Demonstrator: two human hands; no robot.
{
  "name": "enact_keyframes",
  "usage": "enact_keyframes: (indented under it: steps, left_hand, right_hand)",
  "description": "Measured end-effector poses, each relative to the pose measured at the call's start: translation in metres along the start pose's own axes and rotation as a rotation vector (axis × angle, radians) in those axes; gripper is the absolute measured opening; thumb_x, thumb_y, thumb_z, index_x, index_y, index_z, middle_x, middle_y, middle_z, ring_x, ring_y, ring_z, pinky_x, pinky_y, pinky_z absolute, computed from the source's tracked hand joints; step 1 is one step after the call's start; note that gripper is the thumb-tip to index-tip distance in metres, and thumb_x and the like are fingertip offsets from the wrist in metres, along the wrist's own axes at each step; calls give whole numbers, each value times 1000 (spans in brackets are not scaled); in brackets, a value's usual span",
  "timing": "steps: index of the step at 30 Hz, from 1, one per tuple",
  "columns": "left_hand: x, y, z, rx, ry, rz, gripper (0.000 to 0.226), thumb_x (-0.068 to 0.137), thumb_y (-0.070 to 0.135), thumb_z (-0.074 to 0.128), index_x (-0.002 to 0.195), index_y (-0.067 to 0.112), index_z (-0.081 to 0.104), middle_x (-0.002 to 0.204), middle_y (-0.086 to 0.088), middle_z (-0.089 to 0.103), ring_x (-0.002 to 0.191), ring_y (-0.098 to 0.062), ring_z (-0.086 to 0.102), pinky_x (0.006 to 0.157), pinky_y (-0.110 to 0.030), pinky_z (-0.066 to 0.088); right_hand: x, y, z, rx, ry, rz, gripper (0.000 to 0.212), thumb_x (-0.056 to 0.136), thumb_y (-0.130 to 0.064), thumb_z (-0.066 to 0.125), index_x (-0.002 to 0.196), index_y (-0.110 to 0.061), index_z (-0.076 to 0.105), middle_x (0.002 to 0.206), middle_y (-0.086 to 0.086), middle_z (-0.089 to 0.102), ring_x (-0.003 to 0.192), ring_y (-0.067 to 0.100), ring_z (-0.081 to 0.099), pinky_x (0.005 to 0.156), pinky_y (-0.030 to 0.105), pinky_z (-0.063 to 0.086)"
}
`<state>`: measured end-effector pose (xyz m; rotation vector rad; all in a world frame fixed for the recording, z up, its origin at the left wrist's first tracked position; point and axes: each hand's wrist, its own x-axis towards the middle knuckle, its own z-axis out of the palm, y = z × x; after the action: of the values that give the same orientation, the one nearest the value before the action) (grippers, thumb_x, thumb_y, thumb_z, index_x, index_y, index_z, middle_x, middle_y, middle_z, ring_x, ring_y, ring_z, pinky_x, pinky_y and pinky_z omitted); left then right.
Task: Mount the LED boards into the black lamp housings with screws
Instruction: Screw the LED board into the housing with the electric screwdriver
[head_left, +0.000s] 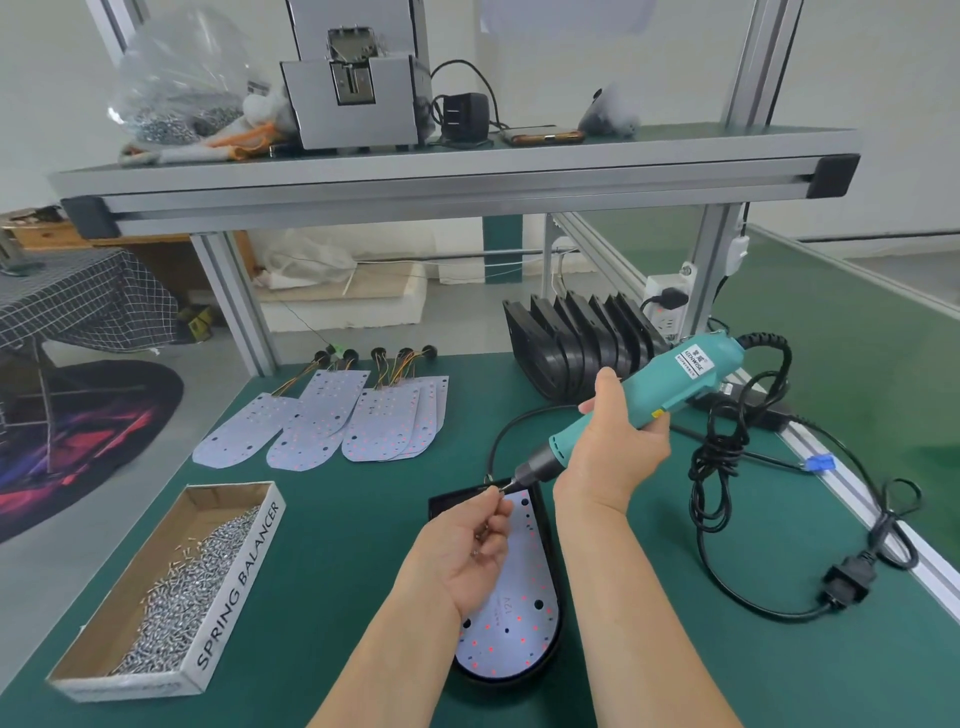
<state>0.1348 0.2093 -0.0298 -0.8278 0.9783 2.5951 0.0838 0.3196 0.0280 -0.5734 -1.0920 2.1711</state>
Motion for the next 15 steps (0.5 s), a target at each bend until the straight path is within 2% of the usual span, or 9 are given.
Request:
enact_keyframes:
  steps: [3,5,7,9,11,13,15]
  left_hand:
    - [0,-1,0,89,-8,55,9,96,1,61,88,-1,64,64,-11,63,43,-8,50,33,-14,31]
    - [-2,-5,3,256,-3,141,12,97,10,63,91,0,67,62,-6,62,45,-8,45,35,-15,29]
    - [-3,-13,7,493,62,270,18,98,21,63,90,5,65,64,-4,58,47,-10,38,37,-16,27]
    - [-4,-21,8,778,173,426,13,97,26,60,96,13,60,71,0,58,51,-10,42,43,-18,33]
    - [-7,-27,5,1164,307,553,15,96,29,58,109,25,53,80,5,60,67,-14,54,58,-26,42]
    - [-12,-31,3,1538,394,632,27,97,35,56,123,36,48,90,8,65,85,-19,60,68,-31,38]
    - [-15,-30,5,1671,389,689,31,98,39,53,129,42,51,106,11,69,94,-20,62,70,-29,35]
  right_hand:
    - [3,-1,-1,-10,-18,-6,19,77,-25,75,77,-20,57,53,-9,60,52,6,53,57,24,46]
    - [7,-4,-2,-13,-39,-21,20,79,-23,76,79,-19,56,53,-9,60,51,7,53,53,21,46]
    - [11,-8,-4,-10,-62,-50,20,80,-20,76,79,-18,56,55,-6,60,51,7,53,51,19,46]
    - [15,-12,-6,-15,-88,-93,20,80,-20,76,79,-19,56,60,-2,61,52,8,55,52,19,47]
    - [17,-16,-8,-20,-110,-130,19,79,-21,75,77,-19,56,60,-1,61,52,8,55,52,18,47]
    - [18,-17,-9,-28,-149,-158,18,78,-21,75,75,-19,58,59,-2,60,52,9,55,51,18,46]
    - [17,-15,-11,-62,-201,-183,18,78,-22,76,72,-20,58,60,0,59,54,12,54,53,19,47]
